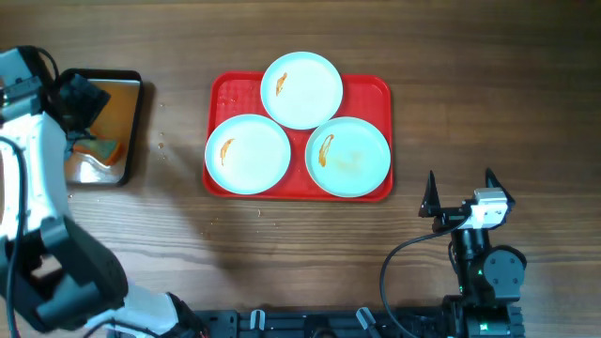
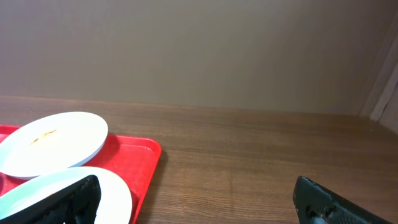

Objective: Clean dirty plates on tray and stack at the side
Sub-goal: 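Move the left gripper over the black water tray to the sponge, then grasp the green-and-orange sponge with the left gripper in the water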

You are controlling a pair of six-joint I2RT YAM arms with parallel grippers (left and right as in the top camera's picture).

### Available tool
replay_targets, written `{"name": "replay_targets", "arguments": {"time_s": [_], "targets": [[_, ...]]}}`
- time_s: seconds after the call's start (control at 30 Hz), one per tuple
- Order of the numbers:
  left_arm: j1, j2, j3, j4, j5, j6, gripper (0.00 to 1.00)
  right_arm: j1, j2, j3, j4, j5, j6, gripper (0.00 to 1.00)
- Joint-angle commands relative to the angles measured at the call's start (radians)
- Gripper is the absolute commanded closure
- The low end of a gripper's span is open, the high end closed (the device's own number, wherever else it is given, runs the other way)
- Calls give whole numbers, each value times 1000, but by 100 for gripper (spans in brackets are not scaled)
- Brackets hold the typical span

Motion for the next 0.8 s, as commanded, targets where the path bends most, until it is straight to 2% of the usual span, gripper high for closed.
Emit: {"name": "replay_targets", "arguments": {"time_s": [0.0,0.2,0.23,0.3,0.43,0.57,0.63,0.67,0.77], "targets": [[0,115,12,32,-88,-10,0,-5,-5,-1,2,-12,-18,0],[2,176,6,25,-85,-9,0,-5,-5,-1,2,-12,-18,0],[1,193,6,23,-84,-10,1,-5,-5,-1,2,-12,-18,0],[1,248,6,24,-58,-11,11,-5,-5,-1,2,-12,-18,0],[2,346,6,27,-58,-11,17,-5,-5,-1,2,-12,-18,1],[1,373,6,38,-58,-14,20,-5,-5,-1,2,-12,-18,0],[1,374,6,40,-58,-14,39,-5,-5,-1,2,-12,-18,0],[1,375,6,42,-58,-14,57,-5,-5,-1,2,-12,-18,0],[1,375,6,44,-58,-14,91,-5,-5,-1,2,-12,-18,0]]}}
